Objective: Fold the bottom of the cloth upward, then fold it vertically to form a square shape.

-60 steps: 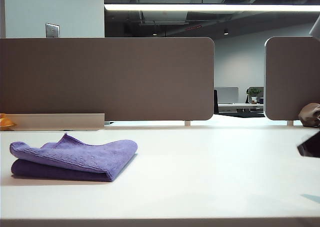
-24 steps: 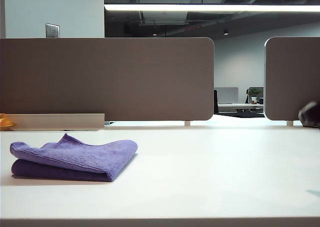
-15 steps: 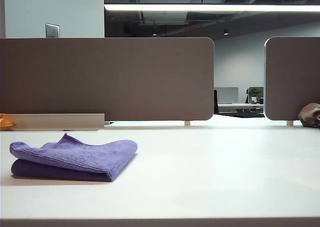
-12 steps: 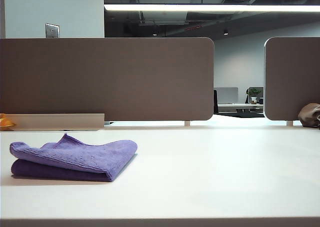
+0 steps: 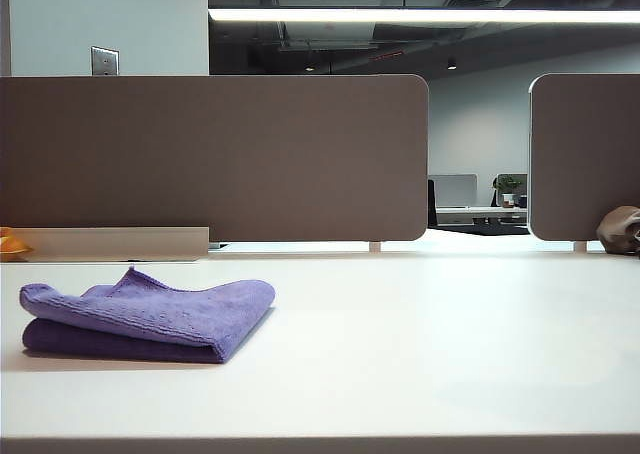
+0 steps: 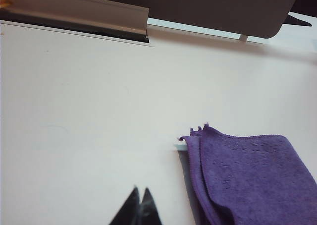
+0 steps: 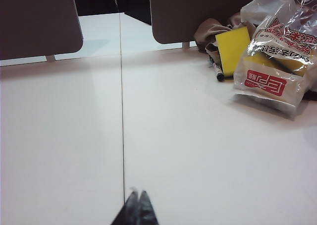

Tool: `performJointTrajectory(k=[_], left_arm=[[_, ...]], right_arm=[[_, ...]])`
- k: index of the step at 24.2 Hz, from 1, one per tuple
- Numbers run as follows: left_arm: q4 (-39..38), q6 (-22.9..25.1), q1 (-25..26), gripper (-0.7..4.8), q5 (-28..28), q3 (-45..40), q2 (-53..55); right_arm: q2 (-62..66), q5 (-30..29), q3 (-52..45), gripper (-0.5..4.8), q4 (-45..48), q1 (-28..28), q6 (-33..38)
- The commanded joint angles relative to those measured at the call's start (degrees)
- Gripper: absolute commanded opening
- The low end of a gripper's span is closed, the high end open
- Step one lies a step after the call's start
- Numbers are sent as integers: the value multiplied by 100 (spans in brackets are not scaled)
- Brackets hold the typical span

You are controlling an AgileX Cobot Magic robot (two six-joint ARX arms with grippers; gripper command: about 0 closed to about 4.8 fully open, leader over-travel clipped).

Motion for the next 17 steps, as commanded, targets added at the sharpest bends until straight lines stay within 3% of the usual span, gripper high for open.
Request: performJointTrajectory(k=[1,7,13,17], left_arm=[[52,2,7,-5,2,7,2],[50,2,7,-5,2,7,2],[-26,2,7,-5,2,9,2],[-26,0,7,-5,4,9,4]], right_arm=[[0,7,-39,0,79,-9,2],[0,7,-39,0,79,-9,2],[0,-1104,-39,0,-42,-2,9],[0,-1508,-39,0,-459,-2,17]])
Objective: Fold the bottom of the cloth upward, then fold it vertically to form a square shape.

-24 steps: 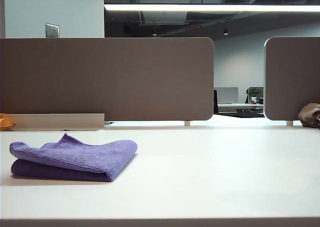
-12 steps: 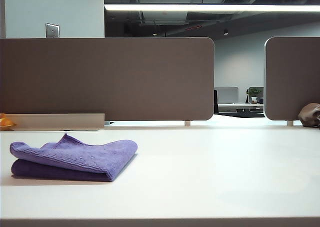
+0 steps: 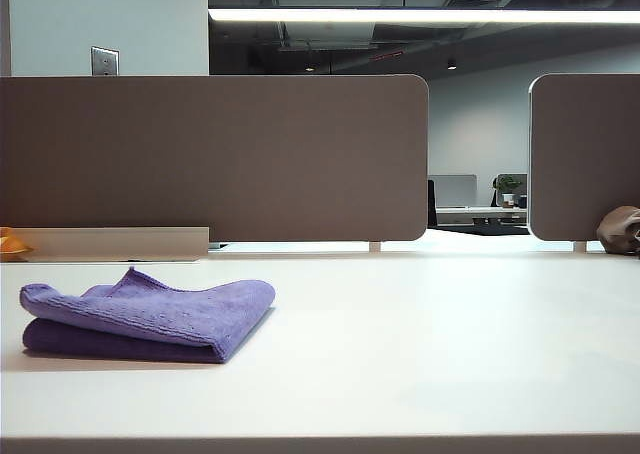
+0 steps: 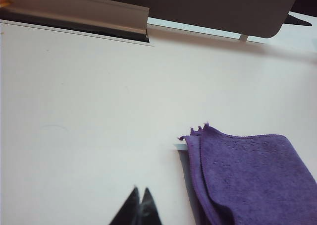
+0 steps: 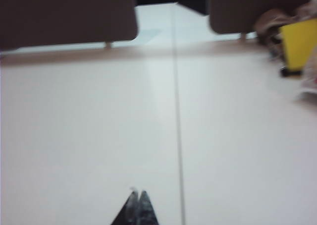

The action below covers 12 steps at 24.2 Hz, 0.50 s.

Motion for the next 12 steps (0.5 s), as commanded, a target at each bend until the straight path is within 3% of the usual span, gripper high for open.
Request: performJointTrajectory(k=[1,10,12], left_arm=[[-11,2,4,-5,4,7,4],[103,52,9,-5,-4,9,2],[111,328,7,-5,-4,9,2]], right_arm=[[0,-254,-39,0,-387,-4,17],[2,2,-37,0,-439,-9,350],[2,24,-37,0,-439,-9,343]])
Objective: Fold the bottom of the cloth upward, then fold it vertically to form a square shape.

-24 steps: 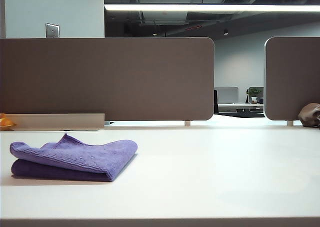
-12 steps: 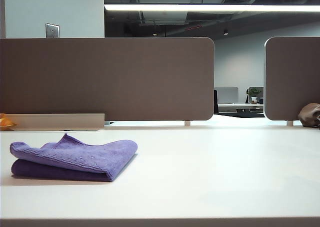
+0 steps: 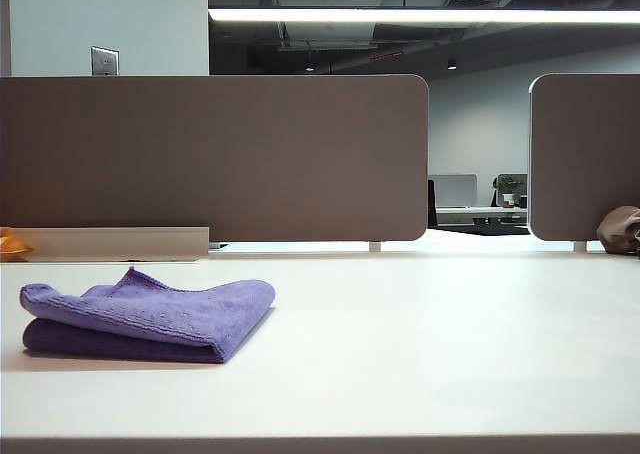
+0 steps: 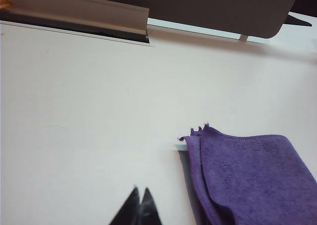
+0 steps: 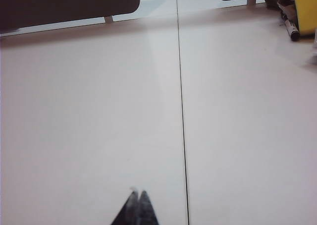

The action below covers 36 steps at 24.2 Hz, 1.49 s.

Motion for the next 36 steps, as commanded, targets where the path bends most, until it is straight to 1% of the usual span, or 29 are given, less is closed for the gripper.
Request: performJointTrajectory(k=[1,3,4,8,11,15,17,36], left_arm=[[85,459,9,-5,-7,9,2],[50,730,7,-5,-24,9,2],[37,835,7,-5,-153,9,2],[11,844,7,-5,-409,9,2],[13,844,7,-5,-411,9,2],[11,844,7,-5,-407,9,2],[11,844,7,-5,-404,9,2],[11,844,7,-5,-402,9,2]], right_arm=[[0,76,-37,0,24,-7,37],[0,160,-37,0,15,-7,35],[0,297,-37,0,-7,-7,33],[0,411,-37,0,-17,-4,-37],[0,442,-37,0,-20,-2,-39],[0,756,-37,0,2,0,-70],[0,817,-37,0,22,0,-74],[0,828,-37,0,22,0,-70]])
